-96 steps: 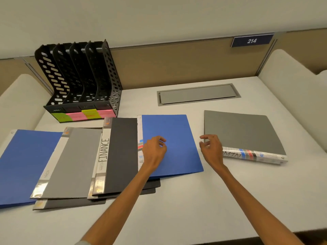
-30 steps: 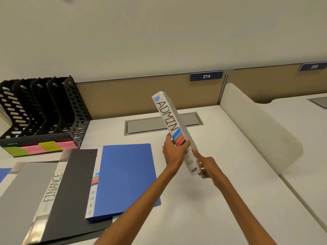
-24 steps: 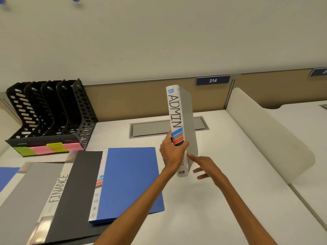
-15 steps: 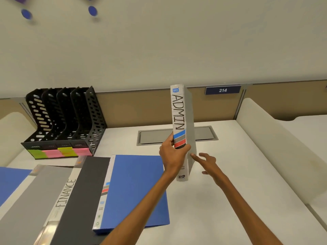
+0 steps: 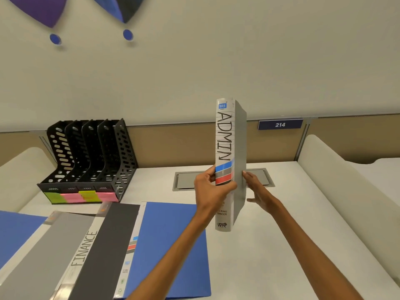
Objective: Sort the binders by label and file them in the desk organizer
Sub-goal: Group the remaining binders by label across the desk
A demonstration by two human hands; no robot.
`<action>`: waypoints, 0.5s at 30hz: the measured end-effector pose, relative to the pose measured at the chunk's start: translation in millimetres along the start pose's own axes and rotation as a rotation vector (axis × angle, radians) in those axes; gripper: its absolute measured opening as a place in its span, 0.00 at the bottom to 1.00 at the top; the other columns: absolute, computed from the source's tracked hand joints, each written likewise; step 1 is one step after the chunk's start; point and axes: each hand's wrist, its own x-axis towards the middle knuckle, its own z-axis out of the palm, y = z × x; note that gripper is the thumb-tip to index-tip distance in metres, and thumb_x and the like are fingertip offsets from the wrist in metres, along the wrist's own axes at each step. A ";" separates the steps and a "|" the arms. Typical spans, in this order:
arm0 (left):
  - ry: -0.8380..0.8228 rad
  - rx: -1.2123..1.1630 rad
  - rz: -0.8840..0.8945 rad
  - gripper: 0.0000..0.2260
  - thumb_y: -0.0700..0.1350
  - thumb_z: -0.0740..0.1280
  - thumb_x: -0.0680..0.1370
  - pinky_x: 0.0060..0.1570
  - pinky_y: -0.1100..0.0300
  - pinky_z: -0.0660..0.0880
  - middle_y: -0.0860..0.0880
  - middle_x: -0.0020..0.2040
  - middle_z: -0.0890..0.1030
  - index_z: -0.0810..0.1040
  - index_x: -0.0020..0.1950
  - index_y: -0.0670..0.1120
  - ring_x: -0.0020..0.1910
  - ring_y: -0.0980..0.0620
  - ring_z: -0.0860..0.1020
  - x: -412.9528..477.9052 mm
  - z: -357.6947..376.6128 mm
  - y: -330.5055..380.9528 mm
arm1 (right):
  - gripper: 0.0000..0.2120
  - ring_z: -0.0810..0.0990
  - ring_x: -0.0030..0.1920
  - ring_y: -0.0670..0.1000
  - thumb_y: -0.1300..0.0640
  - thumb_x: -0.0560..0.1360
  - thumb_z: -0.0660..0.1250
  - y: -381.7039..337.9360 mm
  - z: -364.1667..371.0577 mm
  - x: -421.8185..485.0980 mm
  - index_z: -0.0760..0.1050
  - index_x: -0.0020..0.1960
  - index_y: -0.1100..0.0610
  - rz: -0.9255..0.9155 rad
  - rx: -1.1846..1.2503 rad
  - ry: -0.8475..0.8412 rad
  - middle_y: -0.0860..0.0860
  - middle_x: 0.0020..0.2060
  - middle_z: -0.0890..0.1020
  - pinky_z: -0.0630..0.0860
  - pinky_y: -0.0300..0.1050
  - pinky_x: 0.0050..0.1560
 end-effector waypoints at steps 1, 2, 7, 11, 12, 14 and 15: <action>-0.013 -0.014 -0.003 0.19 0.45 0.74 0.62 0.36 0.66 0.77 0.52 0.42 0.84 0.81 0.53 0.47 0.39 0.53 0.83 -0.1 -0.6 2.7 | 0.37 0.69 0.69 0.53 0.27 0.68 0.63 1.6 -0.3 0.9 0.63 0.72 0.43 -0.008 0.023 -0.026 0.46 0.69 0.71 0.66 0.72 0.66; -0.026 -0.024 -0.007 0.18 0.45 0.74 0.62 0.36 0.66 0.77 0.52 0.42 0.84 0.81 0.52 0.47 0.39 0.53 0.83 -0.5 -1.9 5.3 | 0.35 0.72 0.68 0.53 0.28 0.69 0.63 3.5 -0.8 1.6 0.64 0.71 0.43 -0.018 0.042 -0.046 0.46 0.68 0.73 0.69 0.71 0.64; -0.044 -0.054 -0.040 0.16 0.44 0.74 0.64 0.35 0.67 0.76 0.52 0.40 0.85 0.81 0.51 0.47 0.37 0.54 0.83 -0.4 -22.5 11.0 | 0.37 0.78 0.62 0.55 0.29 0.63 0.70 21.1 -3.4 -1.6 0.74 0.65 0.50 -0.019 0.037 -0.046 0.49 0.59 0.81 0.76 0.60 0.61; 0.007 -0.034 -0.168 0.17 0.45 0.73 0.64 0.35 0.61 0.79 0.49 0.39 0.85 0.80 0.52 0.44 0.35 0.50 0.84 -0.3 -57.0 -2.4 | 0.33 0.81 0.57 0.53 0.35 0.60 0.76 50.9 -3.8 -11.5 0.78 0.58 0.54 0.039 0.038 -0.020 0.49 0.54 0.84 0.78 0.48 0.52; 0.018 -0.018 -0.198 0.18 0.46 0.73 0.64 0.36 0.60 0.80 0.46 0.40 0.85 0.79 0.52 0.44 0.36 0.48 0.84 -2.3 -66.0 -8.5 | 0.31 0.81 0.55 0.52 0.36 0.60 0.77 59.5 -1.2 -14.8 0.79 0.56 0.54 0.052 0.035 -0.017 0.49 0.53 0.85 0.77 0.45 0.48; 0.030 0.013 -0.252 0.20 0.47 0.73 0.65 0.39 0.57 0.82 0.44 0.44 0.85 0.79 0.55 0.44 0.38 0.46 0.85 -8.1 -81.9 -22.2 | 0.28 0.82 0.51 0.51 0.38 0.60 0.78 77.6 7.5 -21.0 0.79 0.53 0.54 0.071 0.031 -0.002 0.50 0.52 0.85 0.77 0.44 0.44; 0.041 0.026 -0.276 0.20 0.46 0.74 0.66 0.41 0.54 0.82 0.43 0.45 0.85 0.78 0.56 0.44 0.40 0.45 0.85 -11.8 -88.8 -30.1 | 0.28 0.82 0.50 0.52 0.39 0.61 0.78 86.5 13.5 -23.9 0.79 0.54 0.54 0.077 0.026 0.015 0.51 0.52 0.85 0.77 0.44 0.44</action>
